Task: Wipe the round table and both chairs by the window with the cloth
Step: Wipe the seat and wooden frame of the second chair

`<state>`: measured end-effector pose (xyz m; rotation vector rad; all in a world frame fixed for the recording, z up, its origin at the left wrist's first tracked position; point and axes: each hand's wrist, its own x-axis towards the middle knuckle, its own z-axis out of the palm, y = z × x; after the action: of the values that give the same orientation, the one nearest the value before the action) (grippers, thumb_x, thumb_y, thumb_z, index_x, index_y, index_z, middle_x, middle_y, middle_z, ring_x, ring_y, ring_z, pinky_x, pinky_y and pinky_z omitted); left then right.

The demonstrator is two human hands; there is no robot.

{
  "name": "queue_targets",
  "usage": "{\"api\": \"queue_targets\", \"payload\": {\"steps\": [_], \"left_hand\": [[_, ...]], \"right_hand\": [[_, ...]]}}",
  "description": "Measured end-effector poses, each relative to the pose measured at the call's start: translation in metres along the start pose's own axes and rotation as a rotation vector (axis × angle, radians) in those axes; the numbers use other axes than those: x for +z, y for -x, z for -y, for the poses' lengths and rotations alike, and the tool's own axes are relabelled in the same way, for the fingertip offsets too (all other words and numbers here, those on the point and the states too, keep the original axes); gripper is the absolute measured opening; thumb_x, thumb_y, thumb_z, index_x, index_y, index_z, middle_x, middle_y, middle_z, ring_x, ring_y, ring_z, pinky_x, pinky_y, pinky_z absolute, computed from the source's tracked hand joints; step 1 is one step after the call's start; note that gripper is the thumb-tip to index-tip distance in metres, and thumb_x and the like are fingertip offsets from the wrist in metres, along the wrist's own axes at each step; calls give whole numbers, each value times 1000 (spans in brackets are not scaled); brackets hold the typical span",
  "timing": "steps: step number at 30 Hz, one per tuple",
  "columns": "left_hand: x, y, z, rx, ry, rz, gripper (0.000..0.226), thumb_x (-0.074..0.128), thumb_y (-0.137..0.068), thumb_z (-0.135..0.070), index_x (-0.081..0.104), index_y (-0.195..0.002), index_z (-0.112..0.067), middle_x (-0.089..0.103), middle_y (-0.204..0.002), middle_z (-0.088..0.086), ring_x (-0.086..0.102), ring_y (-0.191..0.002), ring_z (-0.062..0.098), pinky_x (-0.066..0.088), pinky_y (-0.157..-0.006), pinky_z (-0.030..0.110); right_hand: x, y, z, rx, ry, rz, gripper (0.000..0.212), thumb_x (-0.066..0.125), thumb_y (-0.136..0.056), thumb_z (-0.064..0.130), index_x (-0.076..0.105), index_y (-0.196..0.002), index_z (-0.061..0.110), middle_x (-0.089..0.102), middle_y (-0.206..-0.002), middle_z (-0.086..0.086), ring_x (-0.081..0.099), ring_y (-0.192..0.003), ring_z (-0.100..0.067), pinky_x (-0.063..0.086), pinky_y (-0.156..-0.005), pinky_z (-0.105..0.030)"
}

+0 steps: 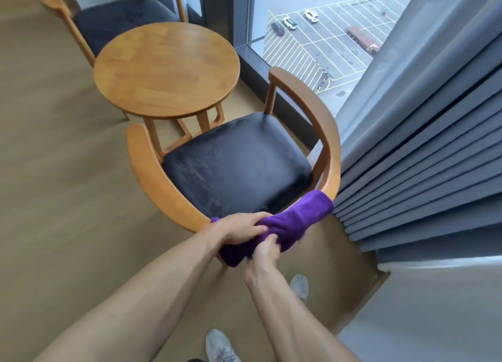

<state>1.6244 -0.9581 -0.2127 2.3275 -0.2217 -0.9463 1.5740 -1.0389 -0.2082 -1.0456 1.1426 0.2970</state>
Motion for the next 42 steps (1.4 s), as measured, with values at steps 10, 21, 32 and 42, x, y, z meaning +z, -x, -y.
{"api": "queue_targets", "payload": {"steps": [10,21,32,42], "left_hand": [[26,39,51,-199,-431,-413,54,41,-89,-25,53,-141,-35,40,-156,-6,11,-153,14,-4,-123,51],[92,9,-9,-1042,1256,-1253,56,56,-98,-37,47,-136,3,56,-134,24,53,-125,39,43,-97,41],[59,-23,20,-1056,1217,-1573,38,47,-103,-32,53,-121,1,58,-120,20,54,-114,35,43,-96,46],[-32,10,125,-970,867,-1340,41,46,-103,-41,49,-114,-2,63,-113,19,59,-106,36,41,-83,39]], "right_hand": [[-2,23,32,-514,1219,430,25,52,-85,4,73,-99,8,72,-97,-15,68,-96,-32,54,-90,-42],[47,-34,42,-1011,2195,814,36,27,-103,36,53,-110,13,62,-115,-11,60,-107,-31,47,-81,-41],[98,-52,13,-541,1743,1090,31,40,-99,45,51,-94,17,62,-110,-12,56,-101,-30,43,-87,-37],[205,-47,-38,-612,1466,855,44,38,-101,44,48,-109,2,61,-108,-16,59,-101,-34,44,-82,-37]]}}
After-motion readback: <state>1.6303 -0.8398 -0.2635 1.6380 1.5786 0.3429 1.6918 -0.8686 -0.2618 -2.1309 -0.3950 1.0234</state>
